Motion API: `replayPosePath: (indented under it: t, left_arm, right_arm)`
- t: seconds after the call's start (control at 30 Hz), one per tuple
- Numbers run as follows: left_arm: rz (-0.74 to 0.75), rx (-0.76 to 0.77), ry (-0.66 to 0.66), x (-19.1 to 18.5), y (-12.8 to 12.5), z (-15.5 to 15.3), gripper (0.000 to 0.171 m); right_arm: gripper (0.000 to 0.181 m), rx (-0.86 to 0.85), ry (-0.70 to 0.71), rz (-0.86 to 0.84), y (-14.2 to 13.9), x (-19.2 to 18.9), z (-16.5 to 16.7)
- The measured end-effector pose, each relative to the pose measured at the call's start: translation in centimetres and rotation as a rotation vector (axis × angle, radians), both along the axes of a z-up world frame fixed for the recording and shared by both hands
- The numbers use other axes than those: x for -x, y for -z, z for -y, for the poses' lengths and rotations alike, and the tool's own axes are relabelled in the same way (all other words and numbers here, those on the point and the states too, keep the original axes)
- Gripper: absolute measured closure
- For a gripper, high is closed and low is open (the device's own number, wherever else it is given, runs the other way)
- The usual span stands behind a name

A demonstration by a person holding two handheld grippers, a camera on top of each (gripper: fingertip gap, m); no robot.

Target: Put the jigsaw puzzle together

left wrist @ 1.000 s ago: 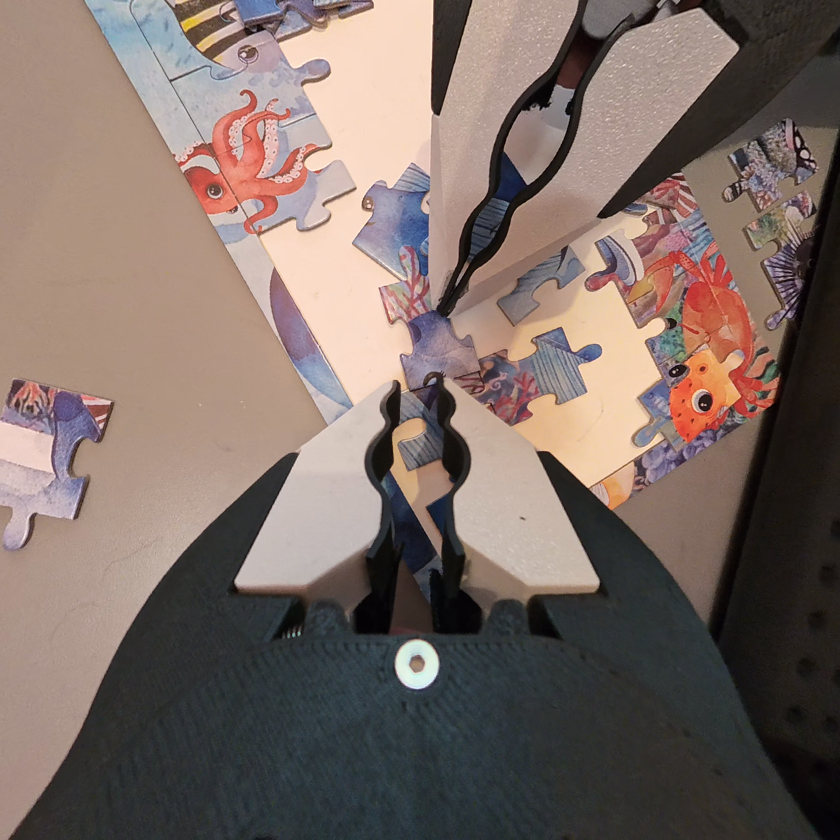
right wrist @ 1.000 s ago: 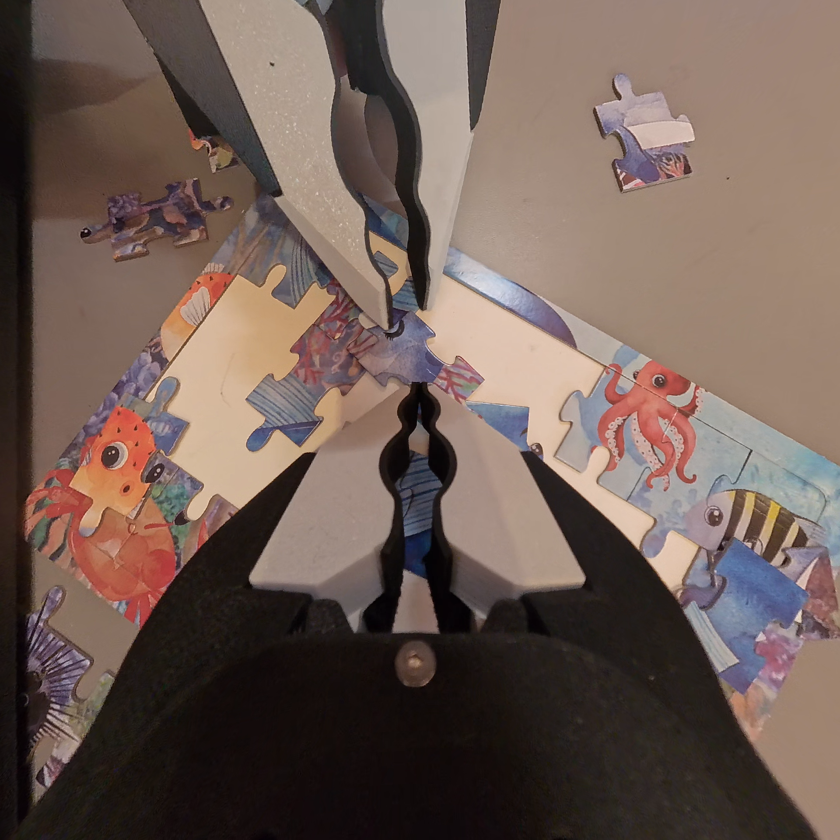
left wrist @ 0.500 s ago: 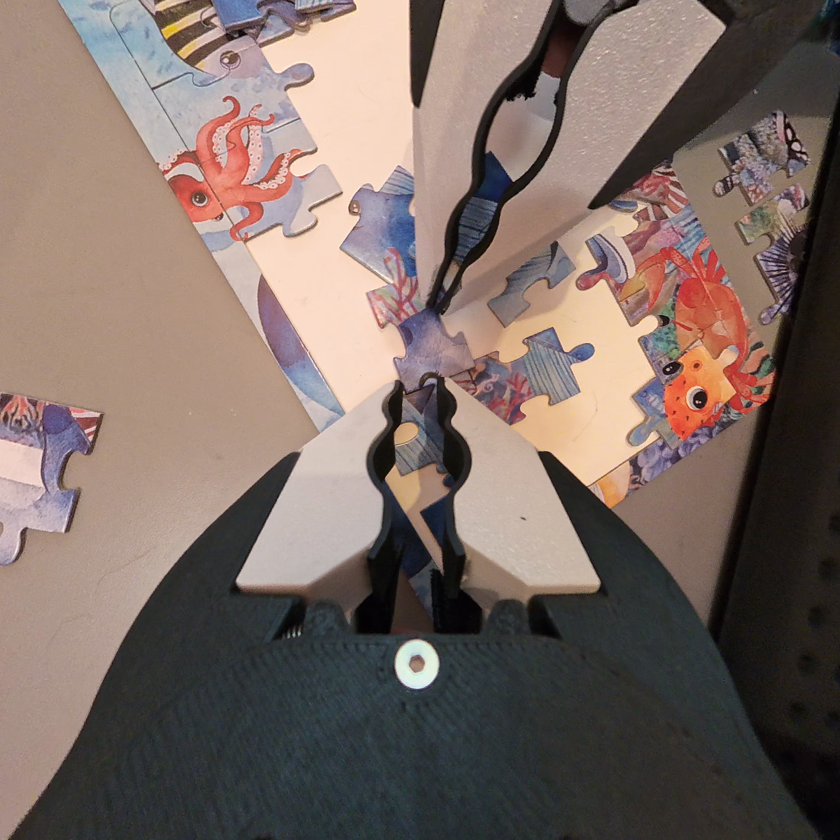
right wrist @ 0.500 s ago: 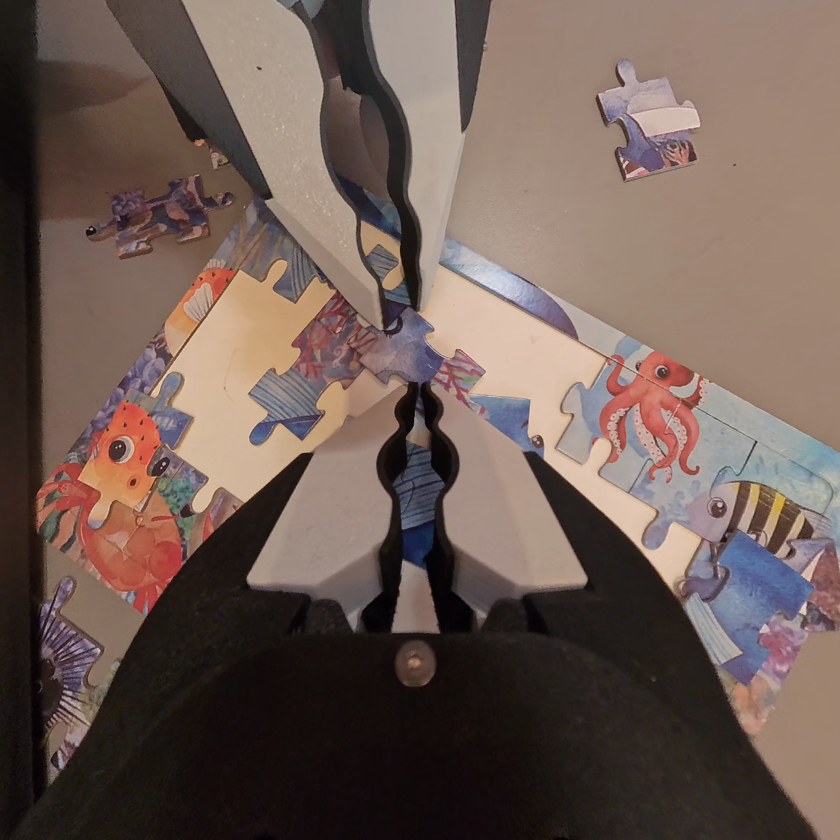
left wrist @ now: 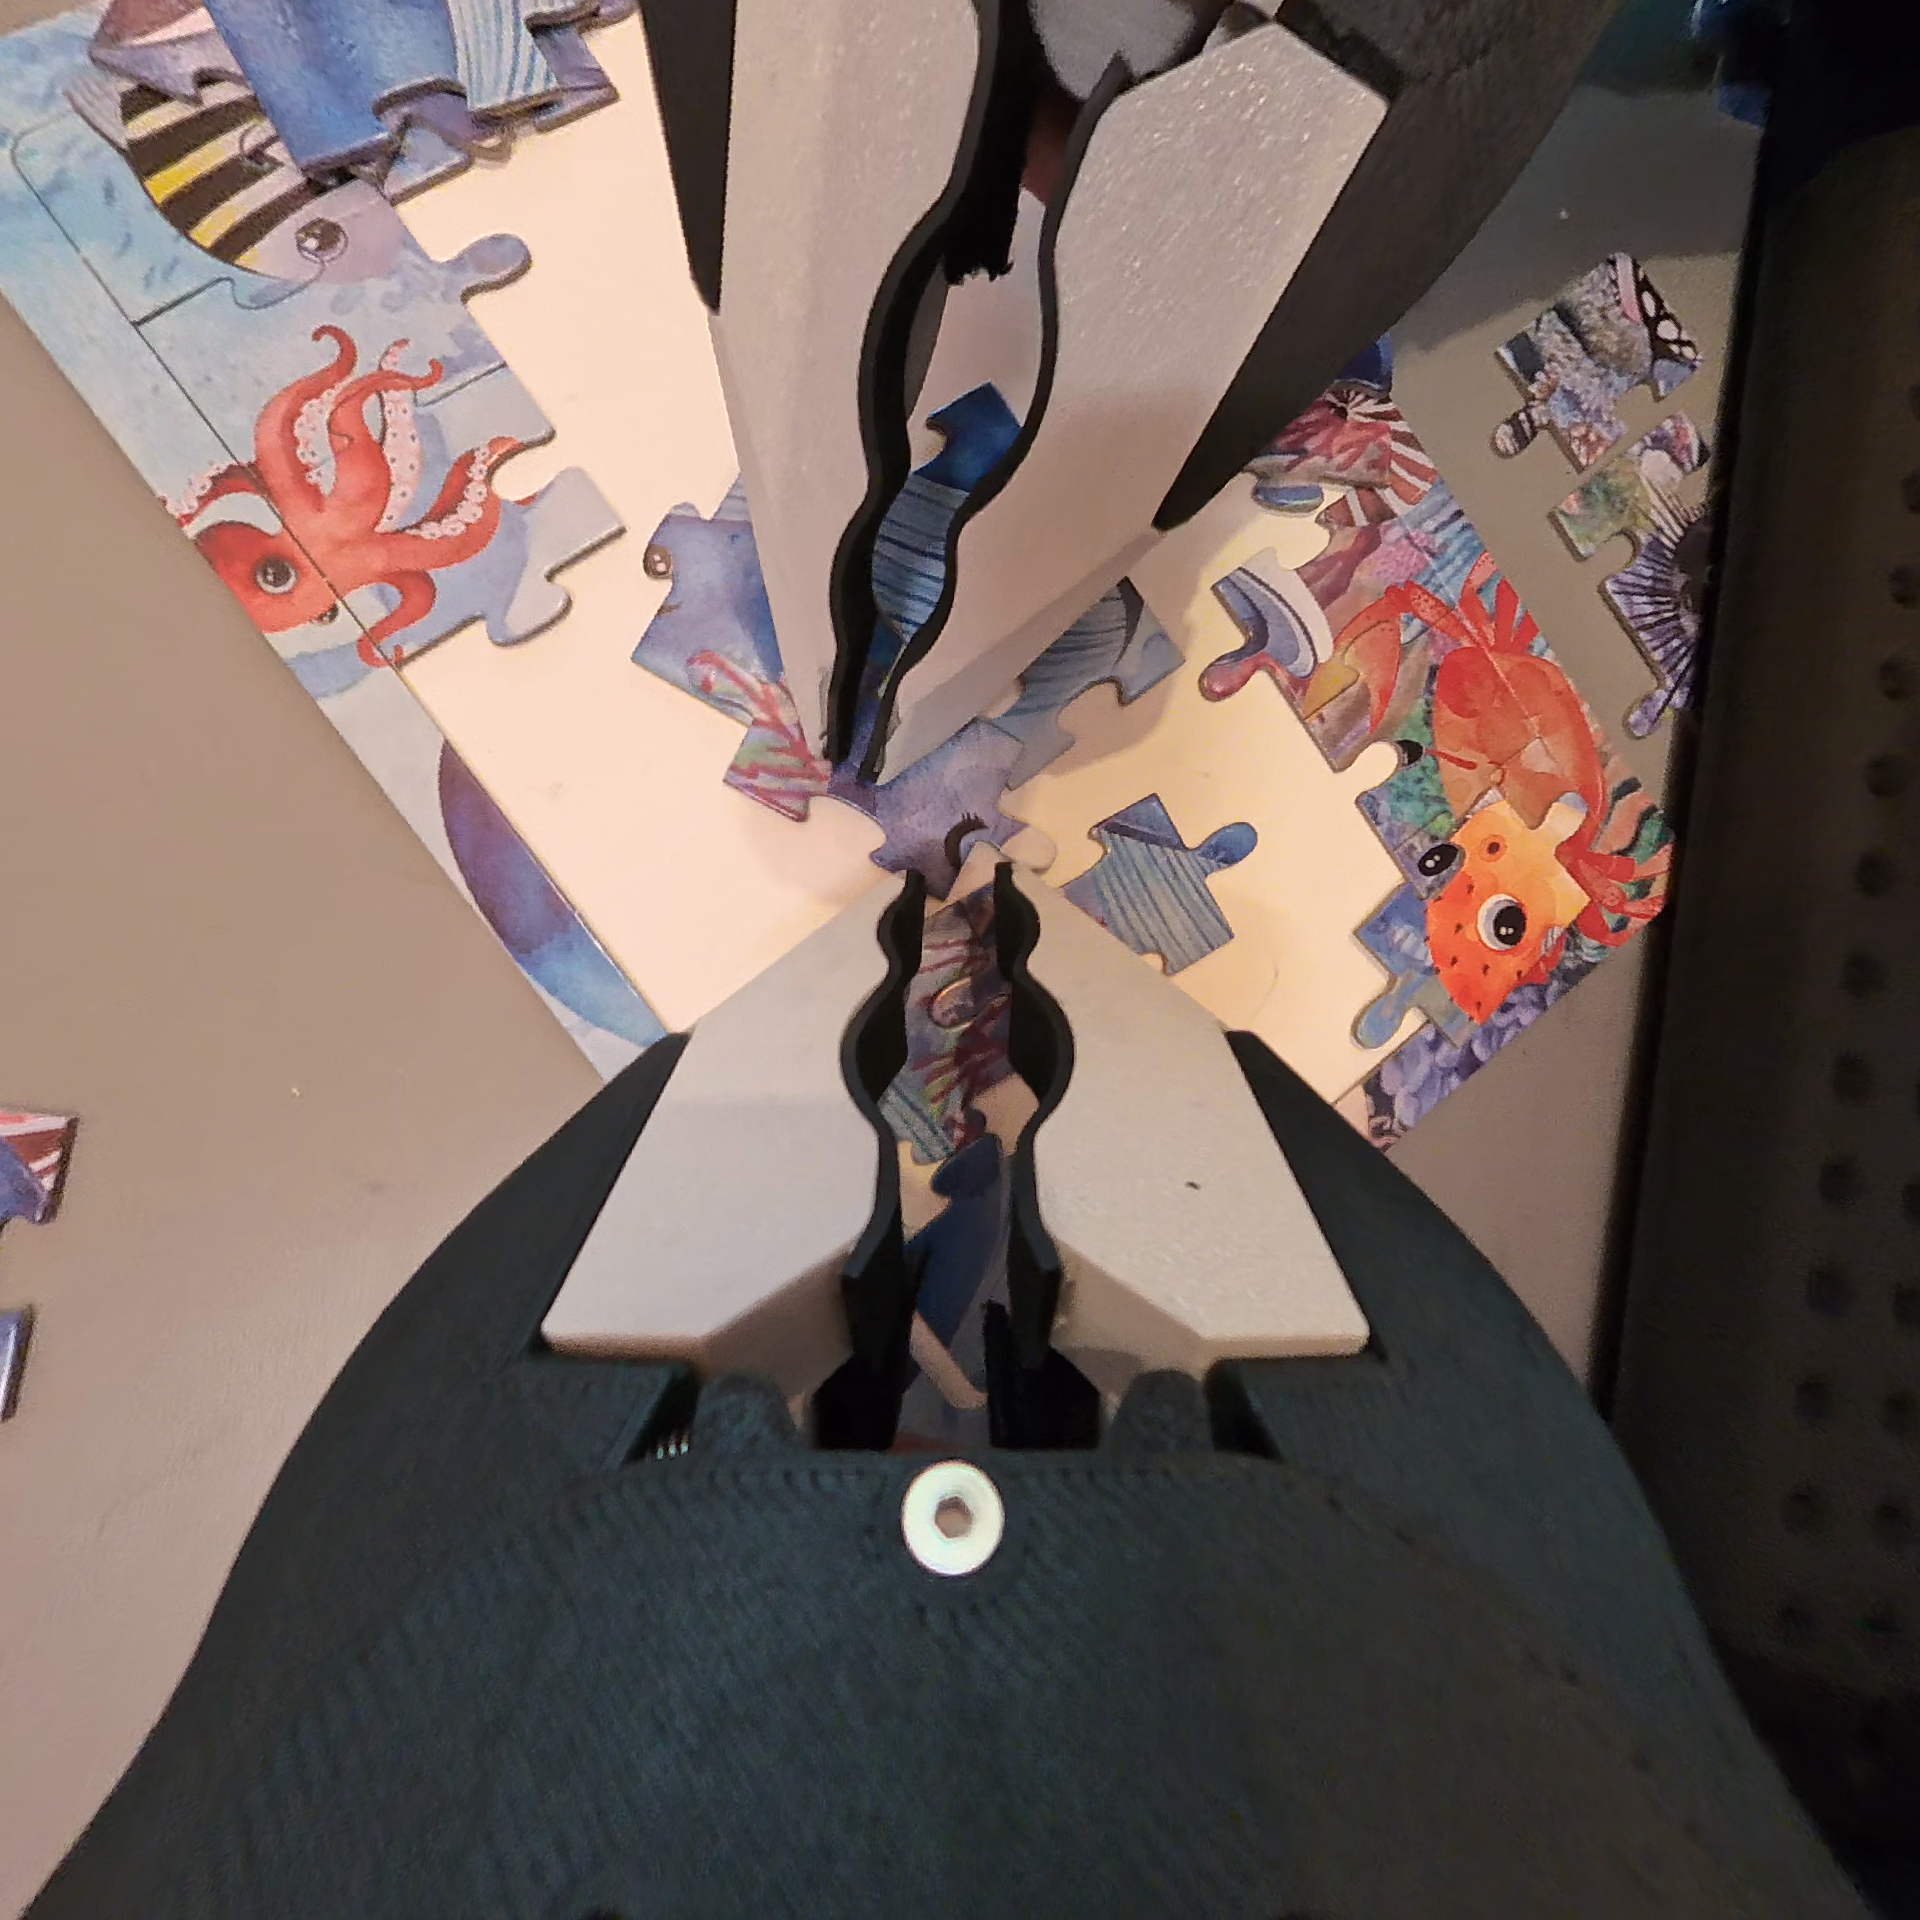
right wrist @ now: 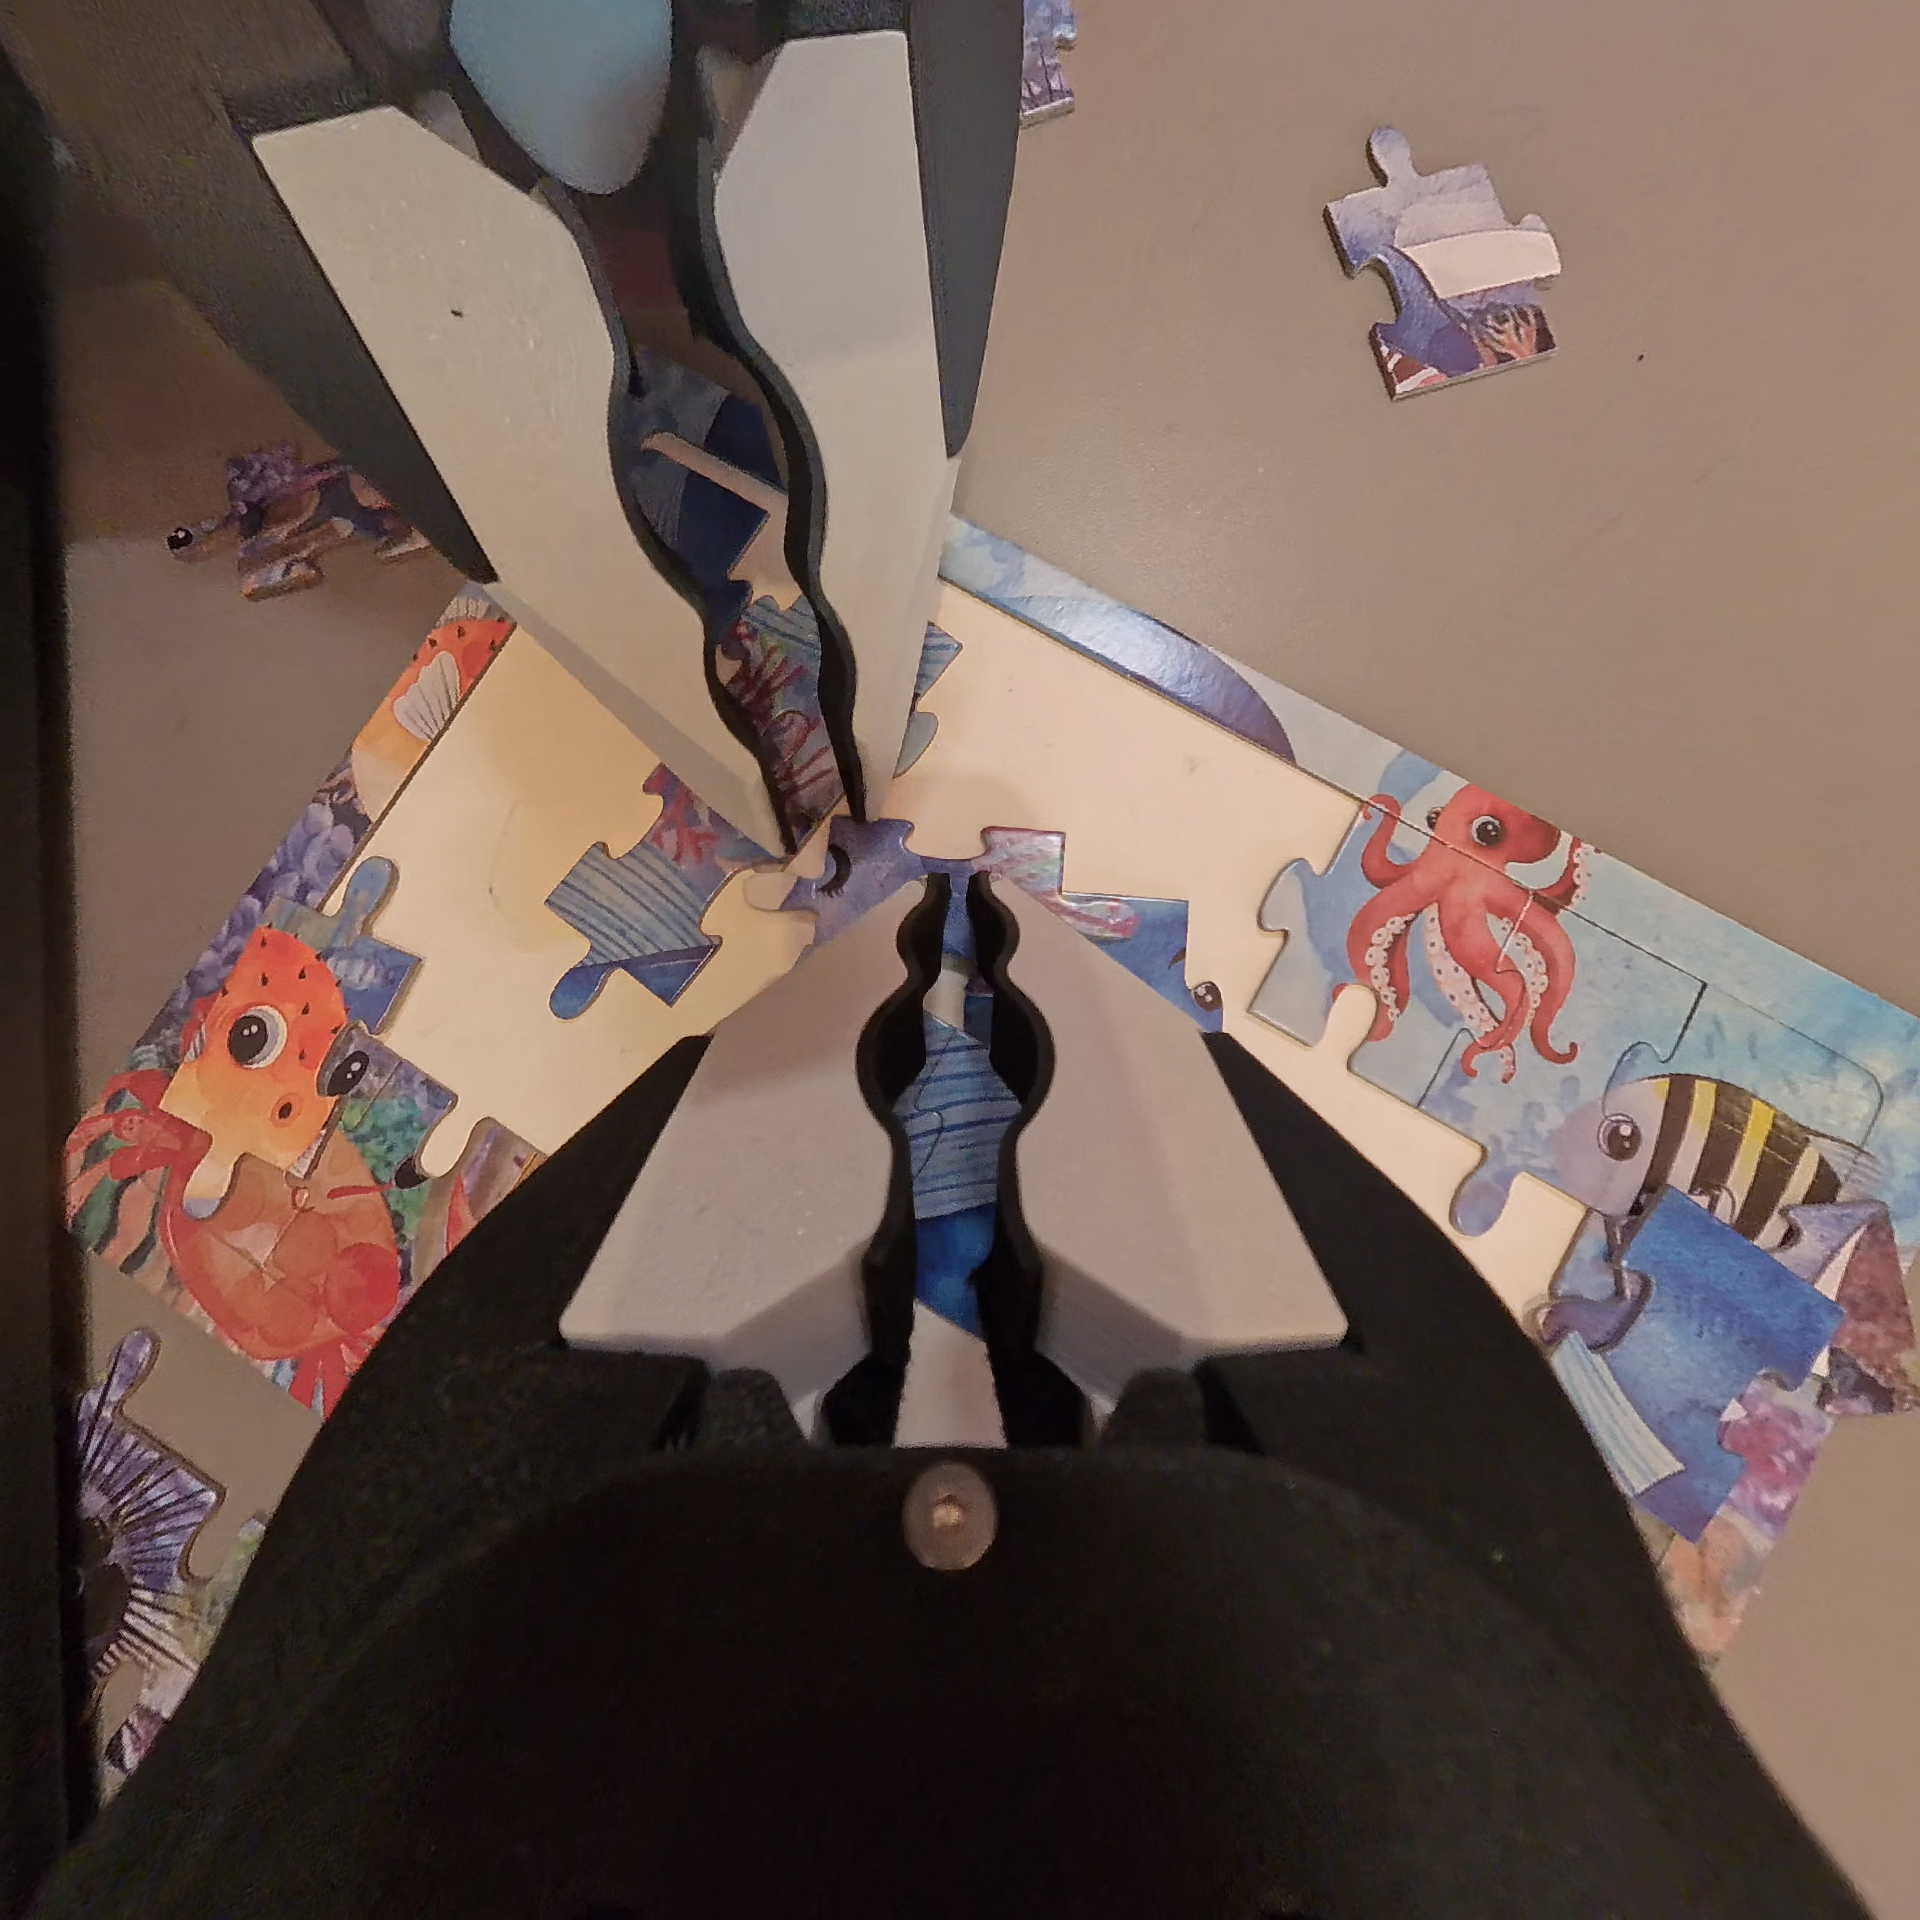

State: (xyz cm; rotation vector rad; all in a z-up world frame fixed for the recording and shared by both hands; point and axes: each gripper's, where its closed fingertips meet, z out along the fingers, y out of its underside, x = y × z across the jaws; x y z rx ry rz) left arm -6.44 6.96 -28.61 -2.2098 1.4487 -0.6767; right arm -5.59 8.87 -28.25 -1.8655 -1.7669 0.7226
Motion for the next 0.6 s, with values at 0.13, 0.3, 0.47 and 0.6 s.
replayPosePath:
  t: [0.13, 0.3, 0.47, 0.6]
  left_arm:
    - [0.000, -0.025, -0.012, 0.3, -0.2, -0.4, 0.158]
    - [0.022, -0.085, -0.075, 1.1, -1.3, -2.0, 0.144]
    - [-0.016, -0.115, -0.060, 1.0, -0.7, -2.1, 0.133]
    - [-0.039, -0.123, -0.056, 0.9, -0.2, -2.3, 0.132]
  right_arm:
    - [0.174, -0.014, 0.006, 0.001, -0.1, -0.1, -0.3]
    - [0.165, -0.003, 0.035, -0.021, -0.6, -0.4, -0.9]
    - [0.162, 0.001, 0.052, -0.015, -0.5, -0.8, -1.4]
    - [0.160, 0.004, 0.056, -0.014, -0.6, -0.9, -1.4]
